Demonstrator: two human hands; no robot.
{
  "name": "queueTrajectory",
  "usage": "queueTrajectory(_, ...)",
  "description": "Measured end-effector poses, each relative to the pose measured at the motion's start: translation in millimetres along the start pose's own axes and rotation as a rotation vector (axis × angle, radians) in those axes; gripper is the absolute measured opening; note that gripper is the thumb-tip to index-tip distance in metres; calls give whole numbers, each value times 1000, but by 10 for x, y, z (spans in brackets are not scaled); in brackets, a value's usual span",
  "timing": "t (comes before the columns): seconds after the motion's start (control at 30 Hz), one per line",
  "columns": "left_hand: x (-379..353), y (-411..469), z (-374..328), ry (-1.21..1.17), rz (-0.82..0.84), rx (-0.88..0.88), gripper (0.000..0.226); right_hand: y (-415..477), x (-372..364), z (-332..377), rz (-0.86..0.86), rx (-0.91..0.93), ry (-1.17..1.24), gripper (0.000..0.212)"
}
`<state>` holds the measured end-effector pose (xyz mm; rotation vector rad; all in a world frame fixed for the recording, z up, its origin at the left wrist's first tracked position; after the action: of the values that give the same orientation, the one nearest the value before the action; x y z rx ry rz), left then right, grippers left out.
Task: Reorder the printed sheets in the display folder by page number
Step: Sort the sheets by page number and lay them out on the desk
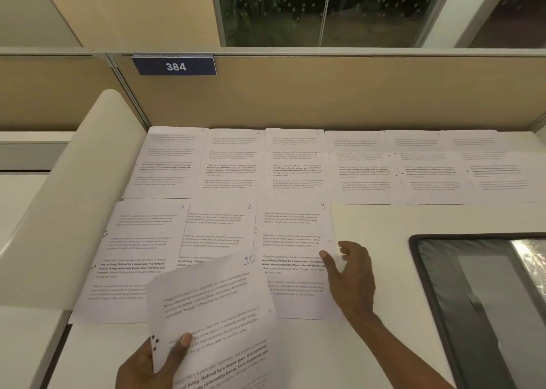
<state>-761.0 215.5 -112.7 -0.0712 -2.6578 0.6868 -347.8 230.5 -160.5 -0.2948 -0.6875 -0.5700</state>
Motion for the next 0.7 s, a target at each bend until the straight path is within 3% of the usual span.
queueTrajectory(0.1,-144,-35,-162,-72,-23,-38,25,-293,14,180,236,-8,273,45)
queueTrajectory(0.2,-334,31,-127,-178,-16,-29,17,-626,-34,303,478,-146,515,45)
queueTrajectory(0.3,-541,8,-309,-273,0,-20,33,-848,23,342,577,-201,574,37)
queueTrajectory(0.4,-751,-6,-464,-291,50,-34,29,-944,135,277,555,-236,658,26)
queueTrajectory(0.6,-1169,-62,-686,-194,200,-73,23,-932,471,-33,388,-255,647,26)
queueTrajectory(0.7,-1427,-79,-730,-159,257,-89,47,-830,711,-241,294,-272,653,36)
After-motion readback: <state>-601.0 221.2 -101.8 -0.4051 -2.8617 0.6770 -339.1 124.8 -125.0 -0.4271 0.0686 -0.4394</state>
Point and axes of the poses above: each hand's wrist, its own y-axis towards the middle knuckle, its own x-axis out of the back of the hand, z = x × y, the point moved 6 cm from there along y, towards the middle knuckle, and after that the axes turned 7 degrees about z, right-handed, at the moved point
